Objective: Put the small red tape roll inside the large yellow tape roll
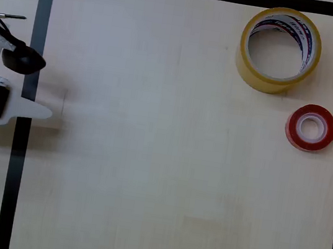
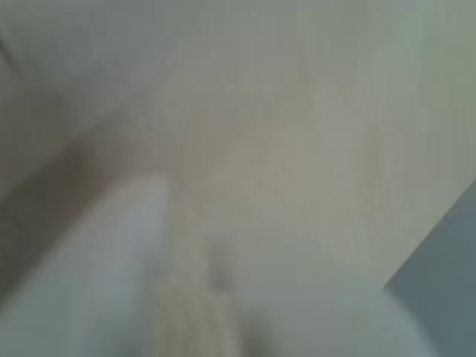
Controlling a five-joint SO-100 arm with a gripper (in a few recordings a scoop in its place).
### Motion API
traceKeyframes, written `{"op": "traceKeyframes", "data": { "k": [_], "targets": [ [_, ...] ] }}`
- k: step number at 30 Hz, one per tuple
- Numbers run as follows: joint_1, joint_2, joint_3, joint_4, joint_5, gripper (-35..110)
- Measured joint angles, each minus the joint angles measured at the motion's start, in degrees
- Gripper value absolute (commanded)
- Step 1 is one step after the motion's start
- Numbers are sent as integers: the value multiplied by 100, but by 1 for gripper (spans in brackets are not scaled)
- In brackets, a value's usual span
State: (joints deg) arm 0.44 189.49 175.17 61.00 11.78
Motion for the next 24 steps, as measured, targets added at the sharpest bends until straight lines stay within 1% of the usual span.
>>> {"op": "traceKeyframes", "data": {
  "k": [4, 20, 22, 24],
  "targets": [
    [132, 0, 97, 0, 0, 0],
    [35, 0, 105, -53, 0, 0],
    [-35, 9, 18, -176, 0, 0],
    [-176, 26, -211, -554, 0, 0]
  ]
}}
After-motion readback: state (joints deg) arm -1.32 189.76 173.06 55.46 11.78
